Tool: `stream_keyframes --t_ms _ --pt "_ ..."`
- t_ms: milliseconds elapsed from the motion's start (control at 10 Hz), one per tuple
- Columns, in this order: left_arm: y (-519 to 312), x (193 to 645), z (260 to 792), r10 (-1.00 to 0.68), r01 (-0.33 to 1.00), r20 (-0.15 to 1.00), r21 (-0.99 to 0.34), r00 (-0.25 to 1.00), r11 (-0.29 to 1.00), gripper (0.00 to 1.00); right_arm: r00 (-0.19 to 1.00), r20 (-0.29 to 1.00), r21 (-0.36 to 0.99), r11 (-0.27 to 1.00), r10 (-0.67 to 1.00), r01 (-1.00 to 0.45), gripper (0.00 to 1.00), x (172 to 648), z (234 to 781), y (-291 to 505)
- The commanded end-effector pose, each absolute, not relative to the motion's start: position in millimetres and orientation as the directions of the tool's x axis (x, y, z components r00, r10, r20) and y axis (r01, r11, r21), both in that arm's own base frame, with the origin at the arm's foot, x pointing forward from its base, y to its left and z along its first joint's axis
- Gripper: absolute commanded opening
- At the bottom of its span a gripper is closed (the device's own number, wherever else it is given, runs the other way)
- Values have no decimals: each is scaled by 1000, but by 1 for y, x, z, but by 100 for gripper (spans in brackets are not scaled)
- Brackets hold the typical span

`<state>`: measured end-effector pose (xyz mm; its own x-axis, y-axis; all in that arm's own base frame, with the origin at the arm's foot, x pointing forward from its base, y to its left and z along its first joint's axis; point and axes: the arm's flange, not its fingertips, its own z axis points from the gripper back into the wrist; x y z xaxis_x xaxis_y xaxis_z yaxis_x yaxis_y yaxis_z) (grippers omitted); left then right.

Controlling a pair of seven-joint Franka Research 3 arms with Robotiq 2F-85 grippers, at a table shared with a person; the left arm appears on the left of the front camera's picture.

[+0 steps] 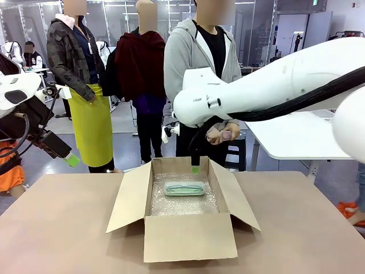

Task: Pack the glasses set securely to prepare it for shipping.
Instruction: Put the Glasses case from the right side of the table into the Package Box.

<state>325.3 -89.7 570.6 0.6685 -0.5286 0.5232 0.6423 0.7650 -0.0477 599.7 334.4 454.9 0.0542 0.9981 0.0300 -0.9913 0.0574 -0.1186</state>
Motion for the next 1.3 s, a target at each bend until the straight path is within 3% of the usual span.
stream_keyframes --t_ms 0,500,700,900,1200 --pt "-88 327 572 -526 652 543 -52 654 756 100 136 82 -165 148 987 -975 100 565 461 307" --pt "-88 327 572 -526 652 543 -52 654 756 100 512 243 -291 565 824 -772 100 477 503 172" --pt "-88 327 572 -526 652 543 -52 654 756 100 622 320 -278 698 715 -660 100 451 501 134" --pt "-88 327 572 -526 652 543 -52 654 756 100 705 404 -189 808 582 -558 100 436 493 95" --pt "-88 327 572 -526 652 543 -52 654 756 100 833 424 32 913 357 -407 100 411 476 38"
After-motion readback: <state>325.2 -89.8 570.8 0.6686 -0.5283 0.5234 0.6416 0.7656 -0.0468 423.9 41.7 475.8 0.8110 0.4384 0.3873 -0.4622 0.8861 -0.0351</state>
